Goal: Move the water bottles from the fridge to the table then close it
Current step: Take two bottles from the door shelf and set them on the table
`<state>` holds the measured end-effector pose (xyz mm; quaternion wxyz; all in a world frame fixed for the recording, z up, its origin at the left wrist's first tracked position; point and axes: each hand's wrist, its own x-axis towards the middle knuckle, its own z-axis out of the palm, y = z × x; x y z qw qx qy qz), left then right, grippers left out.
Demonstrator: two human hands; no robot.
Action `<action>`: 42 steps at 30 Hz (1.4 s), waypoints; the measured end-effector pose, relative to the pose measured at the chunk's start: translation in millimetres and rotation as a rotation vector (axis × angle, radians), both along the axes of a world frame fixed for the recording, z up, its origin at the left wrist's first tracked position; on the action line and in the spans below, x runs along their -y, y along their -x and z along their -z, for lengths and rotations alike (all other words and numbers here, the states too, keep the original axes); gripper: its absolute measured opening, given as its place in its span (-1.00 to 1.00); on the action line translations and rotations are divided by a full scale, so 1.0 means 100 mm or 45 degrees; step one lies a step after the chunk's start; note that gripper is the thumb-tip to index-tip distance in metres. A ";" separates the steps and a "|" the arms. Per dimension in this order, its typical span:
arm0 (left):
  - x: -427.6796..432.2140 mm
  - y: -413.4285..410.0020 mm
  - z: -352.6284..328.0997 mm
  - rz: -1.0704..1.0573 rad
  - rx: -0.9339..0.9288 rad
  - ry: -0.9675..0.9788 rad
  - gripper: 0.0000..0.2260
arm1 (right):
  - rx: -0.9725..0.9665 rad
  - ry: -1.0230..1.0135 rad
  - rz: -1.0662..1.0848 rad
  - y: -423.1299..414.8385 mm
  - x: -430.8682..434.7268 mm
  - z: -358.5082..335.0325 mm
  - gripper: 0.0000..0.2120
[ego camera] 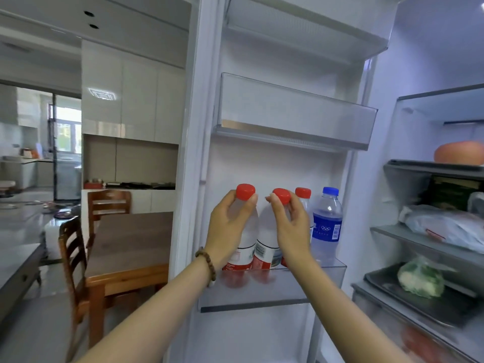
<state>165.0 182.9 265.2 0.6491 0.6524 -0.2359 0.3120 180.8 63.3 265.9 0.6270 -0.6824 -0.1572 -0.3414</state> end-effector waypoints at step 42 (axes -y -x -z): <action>-4.78 0.14 -0.10 -0.420 -0.155 0.097 -0.71 | 0.092 -0.201 -0.396 -0.19 -4.44 -0.23 -0.75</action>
